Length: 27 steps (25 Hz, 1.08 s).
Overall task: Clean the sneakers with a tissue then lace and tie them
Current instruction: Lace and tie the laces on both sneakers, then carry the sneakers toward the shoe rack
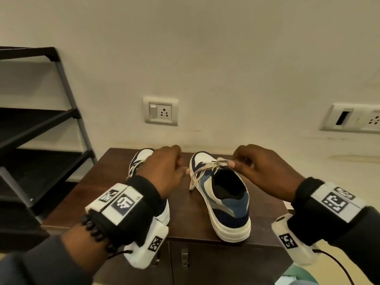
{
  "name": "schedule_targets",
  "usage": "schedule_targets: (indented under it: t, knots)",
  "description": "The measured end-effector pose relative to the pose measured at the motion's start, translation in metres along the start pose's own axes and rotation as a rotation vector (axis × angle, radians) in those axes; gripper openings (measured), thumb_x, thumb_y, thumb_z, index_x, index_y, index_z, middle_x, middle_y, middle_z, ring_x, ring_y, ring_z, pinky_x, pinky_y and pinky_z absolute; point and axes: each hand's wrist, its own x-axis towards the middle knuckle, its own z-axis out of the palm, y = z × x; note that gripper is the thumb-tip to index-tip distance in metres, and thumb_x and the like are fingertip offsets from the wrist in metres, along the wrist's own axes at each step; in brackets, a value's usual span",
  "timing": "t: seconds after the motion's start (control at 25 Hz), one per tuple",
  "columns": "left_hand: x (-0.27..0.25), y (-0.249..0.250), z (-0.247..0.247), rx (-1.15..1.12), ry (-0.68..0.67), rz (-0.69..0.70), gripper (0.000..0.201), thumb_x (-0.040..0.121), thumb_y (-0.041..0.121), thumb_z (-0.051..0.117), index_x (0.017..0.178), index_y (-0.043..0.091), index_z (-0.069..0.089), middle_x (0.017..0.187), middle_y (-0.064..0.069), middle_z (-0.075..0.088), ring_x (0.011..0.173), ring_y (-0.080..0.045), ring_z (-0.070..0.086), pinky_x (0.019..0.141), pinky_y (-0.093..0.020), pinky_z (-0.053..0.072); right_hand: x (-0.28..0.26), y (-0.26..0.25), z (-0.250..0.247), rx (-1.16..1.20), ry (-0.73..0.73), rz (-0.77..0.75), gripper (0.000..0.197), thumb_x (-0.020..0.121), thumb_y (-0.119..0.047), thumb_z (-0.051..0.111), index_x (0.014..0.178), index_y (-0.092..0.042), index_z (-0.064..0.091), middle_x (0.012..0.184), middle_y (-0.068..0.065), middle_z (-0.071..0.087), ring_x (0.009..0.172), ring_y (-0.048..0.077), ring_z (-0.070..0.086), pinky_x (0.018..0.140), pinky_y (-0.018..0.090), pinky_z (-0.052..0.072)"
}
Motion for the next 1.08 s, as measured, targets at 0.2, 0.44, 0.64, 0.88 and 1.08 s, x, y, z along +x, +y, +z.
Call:
schedule_targets:
  t: [0.2, 0.44, 0.64, 0.88, 1.08]
  knots:
    - [-0.034, -0.030, -0.020, 0.224, -0.201, -0.011, 0.035, 0.085, 0.056, 0.056, 0.090, 0.025, 0.042, 0.083, 0.010, 0.045, 0.077, -0.009, 0.043, 0.068, -0.022, 0.030, -0.016, -0.043, -0.009, -0.180, -0.318, -0.071, 0.064, 0.072, -0.077, 0.021, 0.077, -0.026, 0.059, 0.077, -0.004, 0.060, 0.069, 0.008, 0.055, 0.064, 0.026, 0.047]
    - [-0.013, -0.041, -0.011, 0.519, -0.484, 0.051, 0.051, 0.081, 0.075, 0.029, 0.074, 0.025, 0.038, 0.069, 0.009, 0.040, 0.059, -0.007, 0.038, 0.050, -0.017, 0.025, 0.010, -0.040, 0.029, -0.498, -0.701, -0.032, 0.065, 0.068, -0.085, 0.021, 0.073, -0.024, 0.042, 0.074, -0.008, 0.045, 0.066, 0.005, 0.044, 0.061, 0.021, 0.040]
    - [0.012, -0.043, -0.010, 0.469, -0.632, 0.026, 0.061, 0.080, 0.078, 0.023, 0.076, 0.019, 0.036, 0.075, 0.007, 0.045, 0.065, -0.008, 0.042, 0.056, -0.017, 0.028, 0.032, -0.042, 0.032, -0.392, -0.838, 0.158, 0.061, 0.079, -0.077, 0.031, 0.117, -0.030, 0.037, 0.118, -0.015, 0.042, 0.093, 0.006, 0.041, 0.074, 0.020, 0.028]
    - [0.008, -0.043, -0.028, 0.371, -0.762, -0.119, 0.044, 0.085, 0.059, 0.053, 0.111, 0.024, 0.049, 0.119, 0.004, 0.054, 0.118, -0.017, 0.041, 0.095, -0.027, 0.034, 0.028, -0.061, 0.024, -0.395, -0.754, 0.328, 0.055, 0.034, -0.058, 0.087, 0.069, -0.020, 0.070, 0.068, -0.001, 0.067, 0.064, 0.021, 0.064, 0.055, 0.033, 0.050]
    - [-0.003, -0.024, -0.036, 0.334, -0.764, -0.236, 0.034, 0.082, 0.036, 0.067, 0.110, 0.020, 0.057, 0.110, -0.001, 0.063, 0.109, -0.024, 0.050, 0.087, -0.035, 0.041, 0.014, -0.075, 0.024, -0.383, -0.714, 0.429, 0.049, 0.024, -0.010, 0.091, 0.068, -0.013, 0.070, 0.065, 0.009, 0.064, 0.060, 0.029, 0.061, 0.056, 0.039, 0.050]
